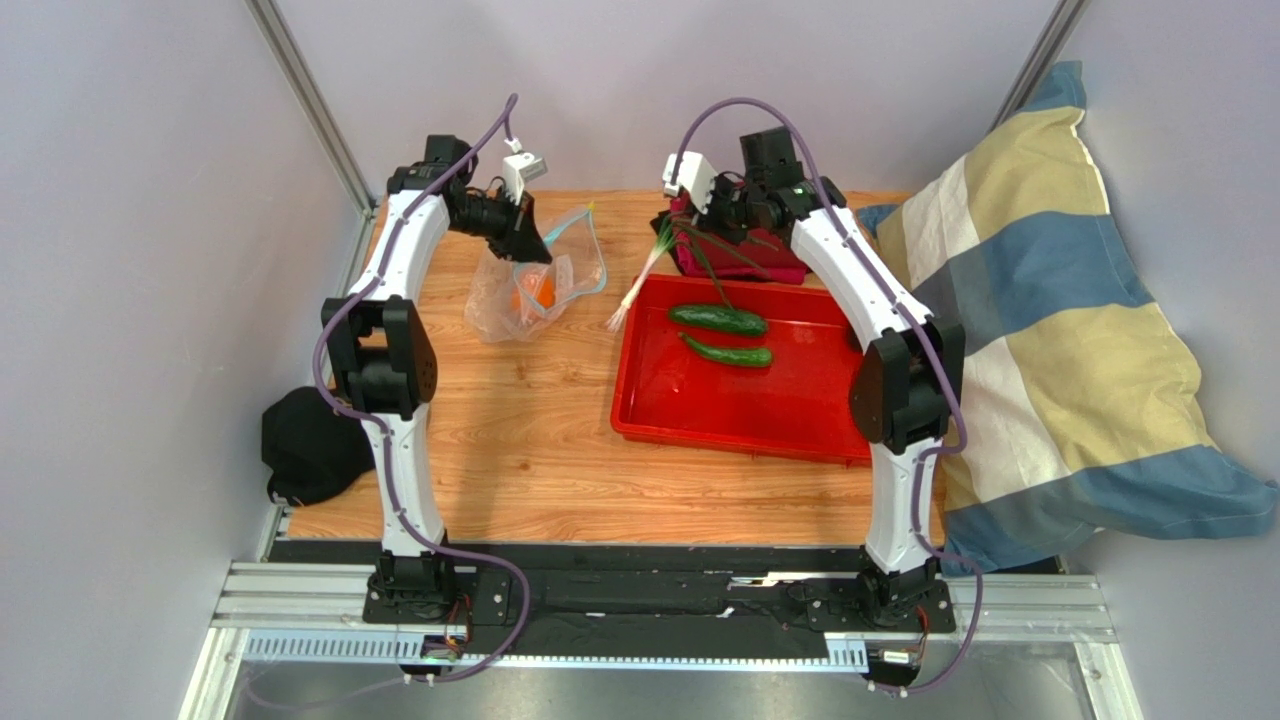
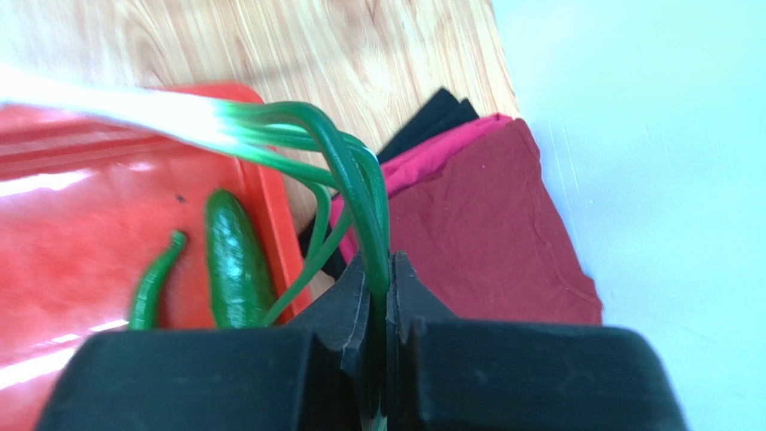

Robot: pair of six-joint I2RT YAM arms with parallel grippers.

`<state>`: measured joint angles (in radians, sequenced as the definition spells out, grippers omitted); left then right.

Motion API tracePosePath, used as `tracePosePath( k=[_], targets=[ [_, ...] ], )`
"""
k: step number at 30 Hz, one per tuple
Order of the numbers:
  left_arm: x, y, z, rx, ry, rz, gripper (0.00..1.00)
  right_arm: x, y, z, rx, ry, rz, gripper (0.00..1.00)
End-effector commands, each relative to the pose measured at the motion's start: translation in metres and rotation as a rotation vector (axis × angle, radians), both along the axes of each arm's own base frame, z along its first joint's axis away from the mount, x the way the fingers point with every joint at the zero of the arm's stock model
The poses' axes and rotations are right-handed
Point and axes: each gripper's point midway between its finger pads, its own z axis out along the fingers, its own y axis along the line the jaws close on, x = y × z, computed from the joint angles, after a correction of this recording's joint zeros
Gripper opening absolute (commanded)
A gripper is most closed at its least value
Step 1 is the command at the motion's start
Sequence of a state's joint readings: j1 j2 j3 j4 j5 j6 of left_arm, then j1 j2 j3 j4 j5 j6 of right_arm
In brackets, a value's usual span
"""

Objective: Place the food in the zip-top bag and seal the zipper
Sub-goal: Pick up the fake vegetable from the bin.

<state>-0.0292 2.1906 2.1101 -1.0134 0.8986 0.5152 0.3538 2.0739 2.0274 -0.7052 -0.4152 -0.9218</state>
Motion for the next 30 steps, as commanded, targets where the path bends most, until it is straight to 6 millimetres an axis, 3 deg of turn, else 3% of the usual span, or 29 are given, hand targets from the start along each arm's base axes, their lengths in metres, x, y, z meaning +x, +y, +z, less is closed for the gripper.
tracePosePath(
  k=[1,6,11,14,18,21,25,28,30],
  targets=[
    [0.007,0.000,0.038,-0.023,-0.101,0.003,0.00,-0.010,-0.001,0.029,0.148,0.070,-0.045,0.00],
    [0.003,-0.003,0.037,-0.049,-0.088,-0.012,0.00,-0.033,0.013,0.024,0.337,0.329,-0.009,0.00],
    [0.004,-0.002,0.035,-0.038,-0.090,-0.012,0.00,-0.065,0.023,-0.011,0.359,0.565,0.038,0.00],
    [0.003,-0.002,0.034,-0.038,-0.087,-0.013,0.00,-0.066,0.018,-0.038,0.287,0.582,0.002,0.00],
    [0.004,-0.003,0.031,-0.041,-0.079,-0.012,0.00,-0.059,0.018,-0.059,0.207,0.519,-0.055,0.00],
    [0.006,-0.003,0.030,-0.042,-0.079,-0.011,0.00,-0.061,0.020,-0.070,0.152,0.496,-0.060,0.13],
    [0.007,-0.002,0.028,-0.037,-0.080,-0.011,0.00,-0.075,0.015,-0.082,0.087,0.508,-0.048,0.52],
    [0.007,-0.002,0.026,-0.037,-0.078,-0.013,0.00,-0.084,0.008,-0.092,0.055,0.556,-0.087,0.63],
    [0.007,-0.002,0.026,-0.036,-0.079,-0.012,0.00,-0.089,0.005,-0.100,0.032,0.583,-0.118,0.64]
  ],
)
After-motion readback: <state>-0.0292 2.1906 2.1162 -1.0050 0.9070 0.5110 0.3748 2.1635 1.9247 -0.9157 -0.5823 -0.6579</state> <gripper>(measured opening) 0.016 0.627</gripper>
